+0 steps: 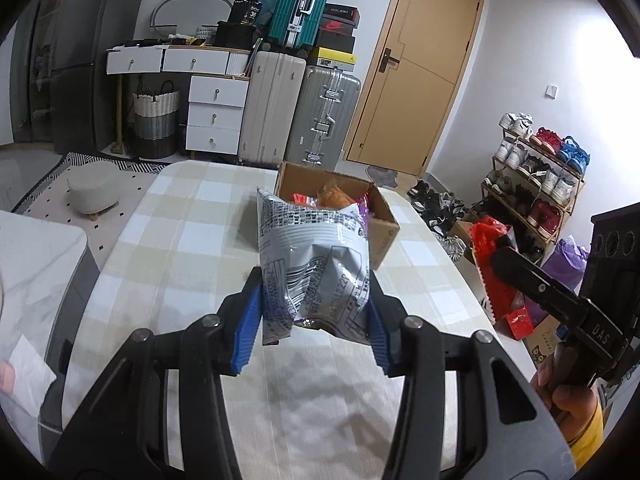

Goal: Organize snacks
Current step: 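Carry the silver bag with the left tool while the right tool carries the red packet to the box, then open the left tool inside the box while the right tool releases the red packet there, then withdraw both tools from the box toward the remaining snacks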

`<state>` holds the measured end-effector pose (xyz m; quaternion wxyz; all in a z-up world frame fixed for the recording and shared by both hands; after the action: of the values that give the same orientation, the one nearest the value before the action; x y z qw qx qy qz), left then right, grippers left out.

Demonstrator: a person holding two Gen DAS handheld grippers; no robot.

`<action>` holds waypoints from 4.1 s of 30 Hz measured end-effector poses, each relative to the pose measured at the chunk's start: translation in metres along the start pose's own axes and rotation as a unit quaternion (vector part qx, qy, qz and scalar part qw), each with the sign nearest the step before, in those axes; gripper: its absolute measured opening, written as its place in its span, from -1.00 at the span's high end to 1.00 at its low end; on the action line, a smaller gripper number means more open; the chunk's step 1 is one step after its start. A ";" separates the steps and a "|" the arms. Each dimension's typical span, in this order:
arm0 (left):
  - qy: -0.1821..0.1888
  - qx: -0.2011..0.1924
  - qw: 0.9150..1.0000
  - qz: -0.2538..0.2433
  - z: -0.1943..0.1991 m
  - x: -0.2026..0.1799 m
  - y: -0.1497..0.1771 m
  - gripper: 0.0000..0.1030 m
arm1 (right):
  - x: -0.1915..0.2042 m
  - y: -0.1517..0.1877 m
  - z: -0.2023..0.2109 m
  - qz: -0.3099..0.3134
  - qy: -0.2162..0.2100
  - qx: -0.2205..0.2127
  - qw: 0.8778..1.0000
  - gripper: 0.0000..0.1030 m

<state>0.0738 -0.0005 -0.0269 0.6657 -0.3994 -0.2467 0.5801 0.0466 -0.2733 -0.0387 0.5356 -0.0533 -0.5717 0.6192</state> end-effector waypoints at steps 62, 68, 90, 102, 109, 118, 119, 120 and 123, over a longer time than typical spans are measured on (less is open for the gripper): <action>0.016 0.149 0.988 -0.046 -0.371 0.017 -0.120 -0.22 | -0.172 -0.120 -0.242 -0.017 0.133 0.140 0.981 -0.03; 0.006 0.141 0.989 -0.047 -0.356 0.018 -0.120 -0.22 | -0.171 -0.116 -0.244 -0.016 0.134 0.146 0.980 -0.03; -0.023 0.128 0.989 -0.065 -0.277 0.010 -0.115 -0.49 | -0.137 -0.120 -0.223 0.043 0.163 0.116 0.979 -0.21; -0.040 0.107 0.991 -0.074 -0.197 -0.005 -0.111 -0.58 | -0.086 -0.121 -0.154 0.043 0.134 0.079 0.987 -0.27; -0.058 0.075 0.994 -0.062 -0.140 -0.009 -0.103 -0.68 | -0.053 -0.109 -0.101 0.061 0.123 0.033 0.990 -0.44; -0.098 0.015 0.992 -0.073 -0.079 -0.019 -0.099 -0.98 | -0.015 -0.069 -0.032 0.084 0.107 -0.036 0.990 -0.71; -0.099 0.007 0.992 -0.073 -0.072 -0.020 -0.097 -0.98 | -0.014 -0.067 -0.025 0.080 0.108 -0.045 0.990 -0.72; -0.100 0.002 0.992 -0.075 -0.066 -0.022 -0.095 -0.98 | -0.013 -0.063 -0.016 0.074 0.108 -0.056 0.990 -0.77; -0.103 -0.007 0.991 -0.082 -0.054 -0.025 -0.090 -0.98 | -0.007 -0.055 0.005 0.067 0.099 -0.088 0.989 -0.90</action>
<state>0.1633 -0.0386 0.0193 0.6792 -0.3205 -0.3497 0.5601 0.0795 -0.2943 0.0012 0.5397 -0.1993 -0.5631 0.5932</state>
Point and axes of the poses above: each gripper's, at about its wrist camera, not at the fingertips, and z roughly against the way its jaws point, x to its left, y to its underside, the point moved 7 cm from there along -z, roughly the way its jaws point, and after that the axes turned 11 degrees about -z, right-handed, at the moved point
